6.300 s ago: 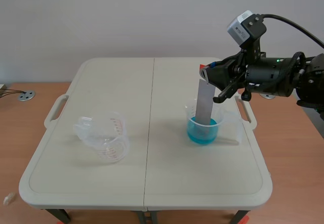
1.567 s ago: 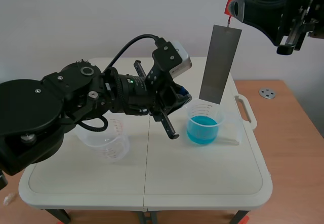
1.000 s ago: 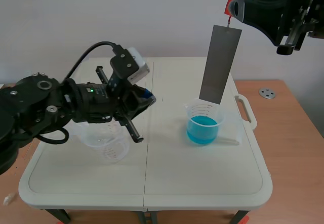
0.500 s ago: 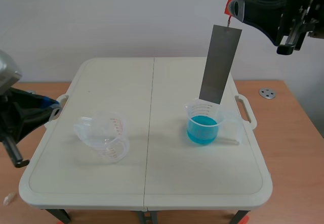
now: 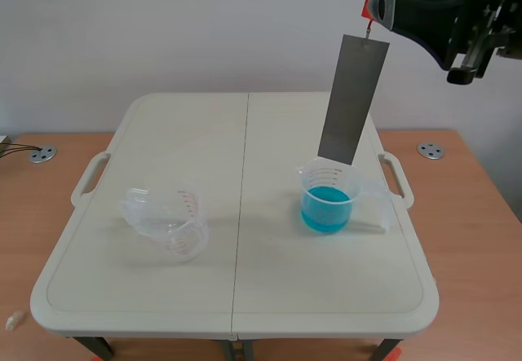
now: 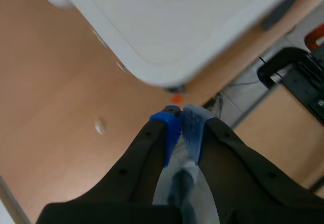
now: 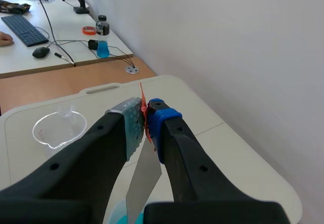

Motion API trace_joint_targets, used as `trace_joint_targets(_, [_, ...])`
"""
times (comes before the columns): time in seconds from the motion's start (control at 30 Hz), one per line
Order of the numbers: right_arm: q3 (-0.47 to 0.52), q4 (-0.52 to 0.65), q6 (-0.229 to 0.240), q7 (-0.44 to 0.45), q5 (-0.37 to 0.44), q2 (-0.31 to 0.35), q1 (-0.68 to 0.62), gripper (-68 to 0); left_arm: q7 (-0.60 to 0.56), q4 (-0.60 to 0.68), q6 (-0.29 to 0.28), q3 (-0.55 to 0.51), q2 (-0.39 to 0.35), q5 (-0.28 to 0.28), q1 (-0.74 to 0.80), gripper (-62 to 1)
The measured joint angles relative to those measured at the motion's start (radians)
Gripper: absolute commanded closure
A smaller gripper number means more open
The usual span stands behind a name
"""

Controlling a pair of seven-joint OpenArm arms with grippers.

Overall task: Hold the metal plate by the orange handle, dip it into the blue solution, take it out and point at it, then put the plate back in the beaker on the left.
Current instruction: 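Raise the plate and point at it, then put the plate into the left beaker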

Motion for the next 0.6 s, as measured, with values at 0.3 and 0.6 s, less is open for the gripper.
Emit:
trace_joint_targets(0.3, [0.000,0.000,-0.001,-0.023,0.001,-0.027,0.071,-1.3,-0.059,-0.080,0.008,0.002,0.131,0.066,0.149,-5.8])
trace_joint_targets(0.6, [-0.016,0.000,0.000,-0.114,0.001,-0.138,0.145,-1.3,-0.090,-0.130,0.009,0.055,0.302,0.154,0.142,-5.8])
